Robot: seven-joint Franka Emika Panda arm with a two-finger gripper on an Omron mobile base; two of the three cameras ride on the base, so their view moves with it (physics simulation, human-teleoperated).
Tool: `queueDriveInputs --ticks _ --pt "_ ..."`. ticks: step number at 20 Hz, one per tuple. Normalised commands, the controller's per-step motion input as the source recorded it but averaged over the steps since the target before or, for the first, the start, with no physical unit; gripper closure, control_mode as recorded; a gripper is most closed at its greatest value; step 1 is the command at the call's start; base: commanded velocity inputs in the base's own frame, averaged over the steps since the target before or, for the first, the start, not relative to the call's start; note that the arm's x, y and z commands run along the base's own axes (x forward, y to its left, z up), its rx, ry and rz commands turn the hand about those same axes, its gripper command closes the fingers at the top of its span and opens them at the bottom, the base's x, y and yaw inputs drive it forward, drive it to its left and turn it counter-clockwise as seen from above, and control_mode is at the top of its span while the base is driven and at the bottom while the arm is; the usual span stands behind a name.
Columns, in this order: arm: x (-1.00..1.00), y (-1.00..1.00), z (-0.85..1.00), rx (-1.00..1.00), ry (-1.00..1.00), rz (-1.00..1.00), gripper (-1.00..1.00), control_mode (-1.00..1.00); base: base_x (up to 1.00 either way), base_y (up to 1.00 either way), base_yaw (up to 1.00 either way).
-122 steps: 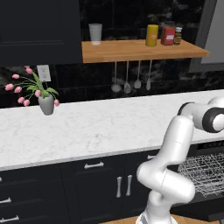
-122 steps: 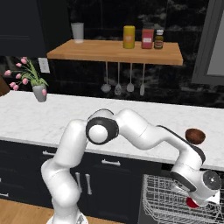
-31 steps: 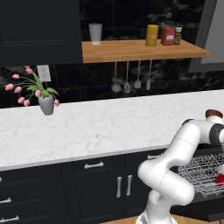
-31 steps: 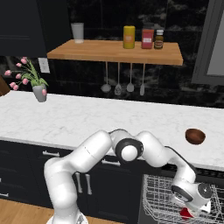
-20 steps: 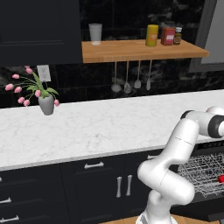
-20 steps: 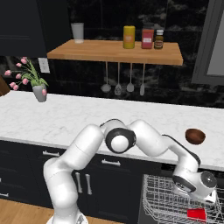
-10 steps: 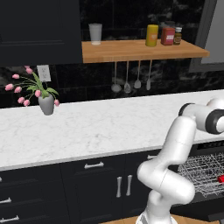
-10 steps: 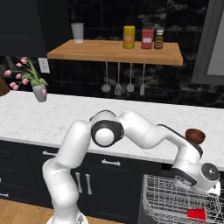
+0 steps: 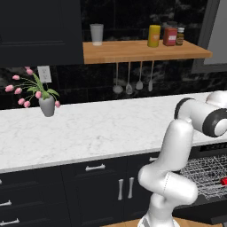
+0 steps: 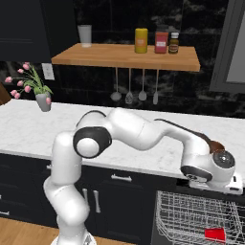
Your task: Pick up the cup and bowl from the counter, place them in the dishwasher, and close the dishwasher door.
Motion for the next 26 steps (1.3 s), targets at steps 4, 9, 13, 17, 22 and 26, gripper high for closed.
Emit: queueDriveInputs --ticks 4,9,13,17,22,26 --pt "0.38 0.00 0.95 -0.17 0.24 0.00 -1.00 -1.00 0.00 0.00 0.00" --pt "0.34 0.00 0.53 -0.12 0.20 0.00 -1.00 -1.00 0.00 0.00 0.00" --pt "0.33 -0.01 0.29 0.05 0.01 0.00 -1.00 -1.00 0.00 0.00 0.00" --pt "0.43 -0.14 0.48 0.24 0.00 0.00 -1.00 -1.00 0.00 0.00 0.00" --pt "0.53 -0.27 0.44 0.30 0.03 0.00 -1.00 -1.00 0.00 0.00 0.00" --pt "0.46 -0.14 -0.02 0.15 0.11 0.02 -1.00 -1.00 0.00 0.00 0.00"
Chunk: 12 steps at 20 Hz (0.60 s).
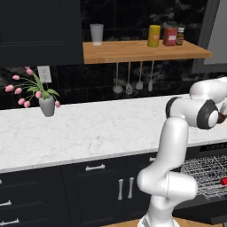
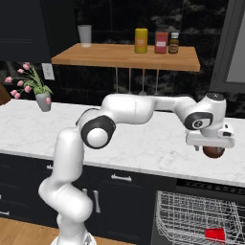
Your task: Pick up the cup and bowl from the counter, place them in the dishwasher, and close the dishwasher door.
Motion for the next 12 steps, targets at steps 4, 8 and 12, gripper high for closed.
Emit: queueDriveInputs --ticks 4,8,12 --pt "0.54 0.01 -0.38 0.03 0.07 0.04 -1.00 -1.00 0.00 0.00 0.00" --pt "0.56 0.12 -0.46 0.00 0.01 0.05 -1.00 -1.00 0.00 0.00 0.00" --pt "0.44 0.05 -0.58 0.00 0.00 0.05 -1.00 -1.00 0.00 0.00 0.00"
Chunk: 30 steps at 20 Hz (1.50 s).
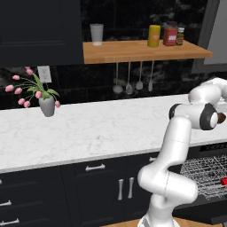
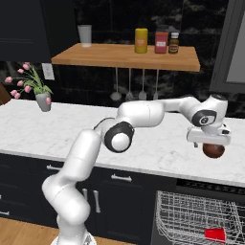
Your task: Pick up the cup and bowl from the counter, place them in the dishwasher, and close the dishwasher door.
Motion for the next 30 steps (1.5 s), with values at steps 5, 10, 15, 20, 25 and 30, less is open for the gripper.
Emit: queueDriveInputs --ticks 5,10,15,20,25,30 --pt "0.43 0.01 -0.48 0.00 0.00 0.02 -1.00 -1.00 0.00 0.00 0.00" --pt "0.49 0.00 -0.20 -0.07 0.00 0.00 -1.00 -1.00 0.00 0.00 0.00" --pt "0.18 -0.03 -0.03 -0.07 0.00 0.00 -1.00 -1.00 0.00 0.00 0.00" --pt "0.07 -0.08 -0.08 0.00 0.00 0.00 -1.00 -1.00 0.00 0.00 0.00" --pt "0.13 0.00 -0.19 0.00 0.00 0.00 -1.00 -1.00 0.00 0.00 0.00" --pt "0.24 -0.06 -0.34 0.00 0.00 0.00 -1.00 -1.00 0.00 0.00 0.00"
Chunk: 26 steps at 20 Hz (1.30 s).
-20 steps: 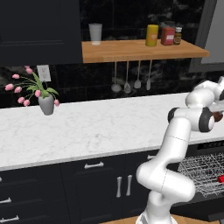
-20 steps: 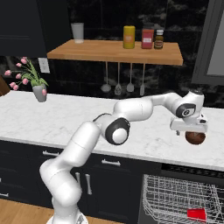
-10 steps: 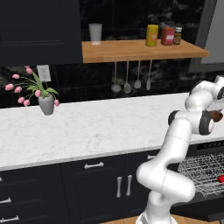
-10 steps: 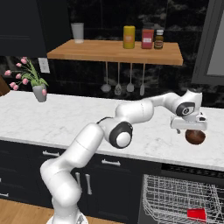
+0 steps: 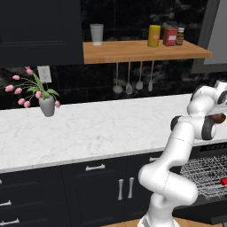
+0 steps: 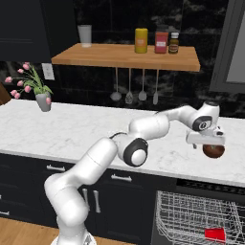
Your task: Pick up the cup and bowl from the counter, place them in the dishwasher, and close the dishwasher door.
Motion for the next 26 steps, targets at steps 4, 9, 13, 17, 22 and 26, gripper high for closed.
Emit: queueDriveInputs --ticks 4,9,13,17,22,26 --pt "0.23 -0.10 -0.29 0.00 0.00 0.00 -1.00 -1.00 0.00 0.00 0.00" --pt "0.18 -0.09 -0.35 0.00 0.00 0.00 -1.00 -1.00 0.00 0.00 0.00" --pt "0.06 -0.02 -0.23 0.00 0.00 0.00 -1.00 -1.00 0.00 0.00 0.00" --pt "0.00 0.00 -0.03 0.00 0.01 0.00 1.00 -1.00 0.00 0.00 0.00" --pt "0.00 0.00 0.00 0.00 0.01 0.00 1.00 -1.00 0.00 0.00 0.00" --pt "-0.01 0.00 0.00 0.00 0.00 0.00 1.00 -1.00 0.00 0.00 0.00"
